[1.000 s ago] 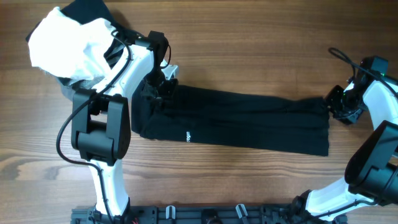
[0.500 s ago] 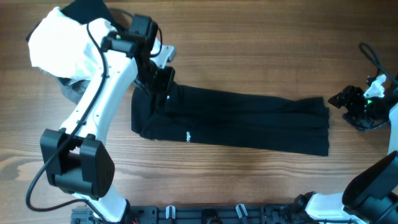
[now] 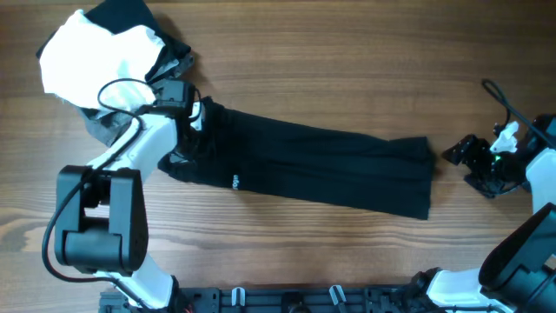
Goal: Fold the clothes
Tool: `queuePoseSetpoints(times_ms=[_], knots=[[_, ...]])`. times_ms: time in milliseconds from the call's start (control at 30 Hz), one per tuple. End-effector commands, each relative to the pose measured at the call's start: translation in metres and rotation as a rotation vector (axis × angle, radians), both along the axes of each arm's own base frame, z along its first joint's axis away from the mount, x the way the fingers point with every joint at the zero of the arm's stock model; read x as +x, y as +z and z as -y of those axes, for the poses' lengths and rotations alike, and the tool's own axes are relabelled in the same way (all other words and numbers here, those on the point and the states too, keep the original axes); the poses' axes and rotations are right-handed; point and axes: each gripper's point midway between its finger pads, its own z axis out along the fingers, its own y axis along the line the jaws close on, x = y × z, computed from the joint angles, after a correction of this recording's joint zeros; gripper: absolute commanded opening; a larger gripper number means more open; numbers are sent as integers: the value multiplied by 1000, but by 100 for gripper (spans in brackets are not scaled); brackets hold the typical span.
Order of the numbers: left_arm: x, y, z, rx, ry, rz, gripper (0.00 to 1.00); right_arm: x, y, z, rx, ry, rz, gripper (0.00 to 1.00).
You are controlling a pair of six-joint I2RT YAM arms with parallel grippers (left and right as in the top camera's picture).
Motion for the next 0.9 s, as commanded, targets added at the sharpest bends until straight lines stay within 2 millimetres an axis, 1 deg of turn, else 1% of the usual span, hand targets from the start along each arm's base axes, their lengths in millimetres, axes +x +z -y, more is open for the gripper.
queuePoseSetpoints(times_ms=[0,33,67,133,200,233,267,300,333,367,400,500,533,567,600,633,667,733,800,833,867], knots=[[-5,-10,-25,92,70,-21,16,-3,-10,-8,28,25,-1,84],[-4,-10,-24,86,69,-20,19,-4,-13,-11,30,31,-5,84],[-4,-10,-24,83,69,-17,28,-4,-15,-18,34,51,-9,84],[-4,-9,-17,45,64,-18,45,5,-13,-34,44,107,15,85],[-4,-8,-10,3,57,-21,50,16,-15,-48,9,177,39,87],[-4,-8,-8,-11,55,-22,52,17,-22,-51,-36,200,30,87],[-4,-7,-6,-20,54,-20,55,15,-28,-49,-75,209,10,88],[-3,-5,-3,-39,51,-18,57,9,-36,-42,-133,196,-36,89],[-2,-2,1,-62,47,-13,58,6,-41,-41,-142,192,-57,92],[-1,1,4,-77,44,-4,61,3,-45,-43,-126,197,-71,91],[0,6,4,-78,43,9,62,4,-49,-49,-91,222,-65,91],[4,15,4,-80,36,42,63,0,-63,-77,71,295,-64,92],[5,18,4,-80,36,51,63,-2,-67,-83,100,314,-69,91],[6,21,4,-81,35,62,63,-6,-72,-95,154,354,-77,87],[7,24,4,-82,35,71,63,-15,-79,-105,193,384,-113,76],[8,25,4,-83,35,77,63,-18,-79,-107,201,391,-127,66],[9,25,4,-83,34,80,63,-21,-79,-108,204,404,-131,63],[9,26,4,-84,34,84,63,-22,-78,-109,210,406,-132,61],[9,26,4,-84,34,84,63,-22,-78,-109,209,409,-131,56],[10,26,4,-83,34,84,63,-22,-78,-109,209,408,-131,51],[10,26,4,-83,34,85,63,-21,-78,-108,209,407,-131,39]])
